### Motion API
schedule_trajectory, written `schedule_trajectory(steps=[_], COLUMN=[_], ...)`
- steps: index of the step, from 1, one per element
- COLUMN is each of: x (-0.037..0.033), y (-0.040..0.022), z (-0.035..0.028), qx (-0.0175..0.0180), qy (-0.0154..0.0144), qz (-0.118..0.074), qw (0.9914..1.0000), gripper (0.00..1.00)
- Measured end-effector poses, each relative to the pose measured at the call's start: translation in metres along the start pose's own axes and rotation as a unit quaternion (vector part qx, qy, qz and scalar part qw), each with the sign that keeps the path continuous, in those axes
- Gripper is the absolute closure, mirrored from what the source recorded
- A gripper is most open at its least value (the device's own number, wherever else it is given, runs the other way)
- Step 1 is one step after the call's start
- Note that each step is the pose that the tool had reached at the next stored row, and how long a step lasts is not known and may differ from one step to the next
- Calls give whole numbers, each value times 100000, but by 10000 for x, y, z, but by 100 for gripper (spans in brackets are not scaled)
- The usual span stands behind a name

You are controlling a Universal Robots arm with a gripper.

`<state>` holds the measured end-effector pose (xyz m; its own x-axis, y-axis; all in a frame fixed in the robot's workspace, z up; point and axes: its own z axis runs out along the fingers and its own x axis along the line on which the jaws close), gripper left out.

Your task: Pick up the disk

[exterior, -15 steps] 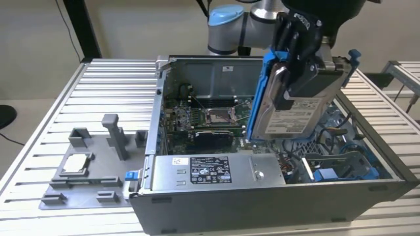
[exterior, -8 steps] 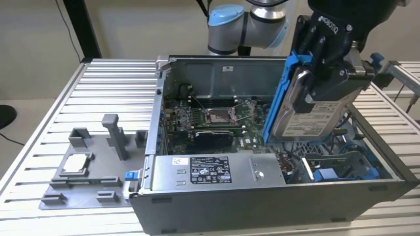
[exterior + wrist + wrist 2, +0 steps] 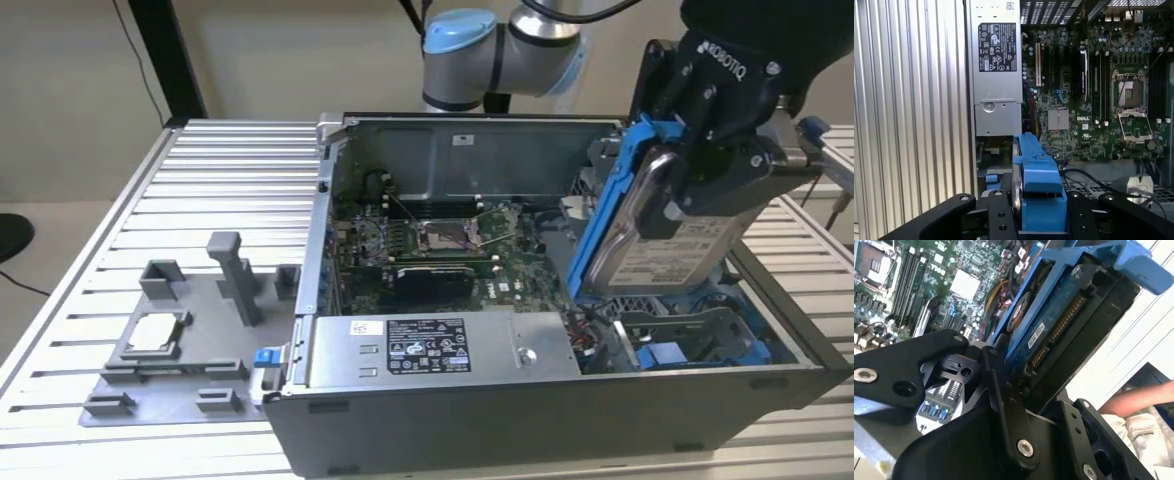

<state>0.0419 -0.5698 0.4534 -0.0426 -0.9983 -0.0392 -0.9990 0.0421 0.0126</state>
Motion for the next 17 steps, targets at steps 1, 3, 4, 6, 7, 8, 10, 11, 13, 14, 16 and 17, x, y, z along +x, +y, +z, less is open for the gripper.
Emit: schedule_trajectory(steps=[1, 3, 4, 6, 7, 8, 10, 11, 13, 14, 16, 17], x=[9, 27, 36, 53, 62, 71, 89, 96, 105, 108, 109, 108], y=[-32, -98, -131, -196, -228, -266, -332, -363, -439, -476, -549, -588], z=[1, 3, 5, 6, 7, 8, 12, 14, 20, 24, 34, 41], qx=[2, 1, 1, 1, 1, 2, 1, -1, 2, 0, 3, 2], qy=[-3, -2, -7, -2, 1, 2, -1, 1, -5, -3, -1, -9], qz=[0, -5, -3, 1, 0, -5, -1, 1, -6, -2, 2, -2], qw=[100000, 100000, 100000, 100000, 100000, 100000, 100000, 100000, 100000, 100000, 100000, 100000], gripper=[100, 100, 100, 100, 100, 100, 100, 100, 100, 100, 100, 100])
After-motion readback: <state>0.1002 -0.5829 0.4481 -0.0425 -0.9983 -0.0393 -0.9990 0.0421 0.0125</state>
